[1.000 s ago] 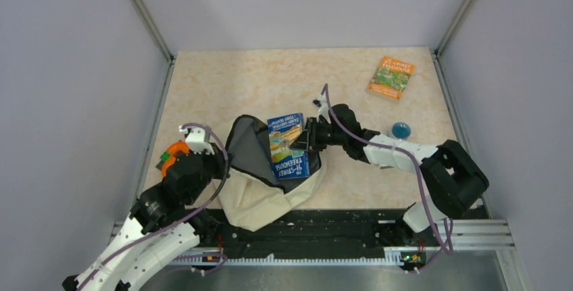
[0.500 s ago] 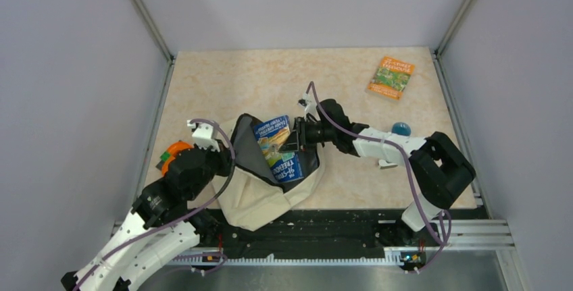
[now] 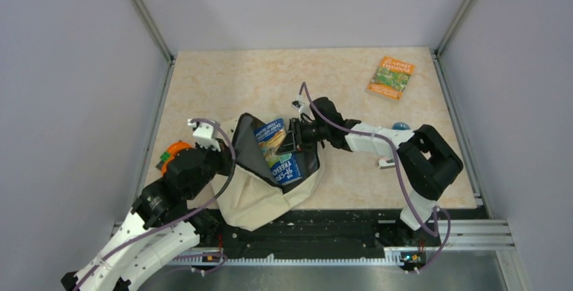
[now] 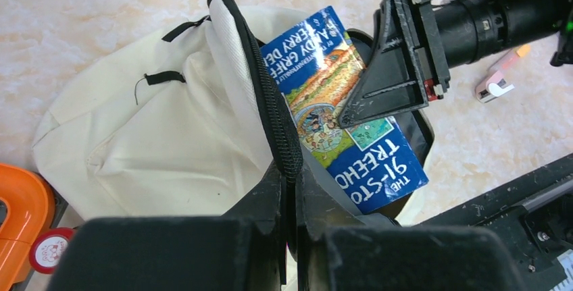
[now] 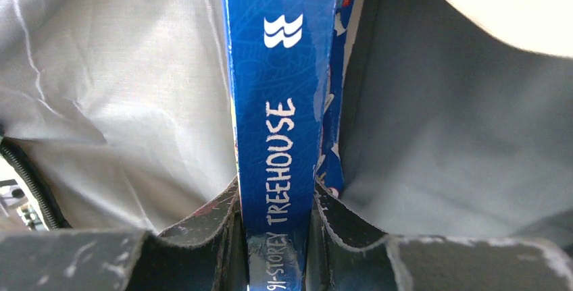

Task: Pack the student bag
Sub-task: Place the book in the student bag.

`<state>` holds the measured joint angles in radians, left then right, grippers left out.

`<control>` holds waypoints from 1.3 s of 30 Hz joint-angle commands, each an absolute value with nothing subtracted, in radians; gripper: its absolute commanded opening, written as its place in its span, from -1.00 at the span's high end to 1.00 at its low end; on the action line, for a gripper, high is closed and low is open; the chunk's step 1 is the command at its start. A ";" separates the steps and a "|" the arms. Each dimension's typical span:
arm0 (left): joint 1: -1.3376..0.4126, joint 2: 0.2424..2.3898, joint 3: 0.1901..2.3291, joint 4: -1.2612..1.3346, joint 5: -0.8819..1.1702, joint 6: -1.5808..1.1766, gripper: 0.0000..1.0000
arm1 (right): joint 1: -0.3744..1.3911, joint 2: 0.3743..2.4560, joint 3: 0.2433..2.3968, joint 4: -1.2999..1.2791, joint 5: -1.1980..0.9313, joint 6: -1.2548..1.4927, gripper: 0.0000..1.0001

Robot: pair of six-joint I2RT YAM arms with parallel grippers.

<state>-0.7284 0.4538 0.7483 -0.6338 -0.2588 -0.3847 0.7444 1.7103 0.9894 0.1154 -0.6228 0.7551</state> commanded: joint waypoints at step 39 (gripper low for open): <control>-0.729 0.437 0.747 -0.509 -0.206 -0.365 1.00 | 0.821 2.005 1.211 -0.010 -0.435 0.557 1.00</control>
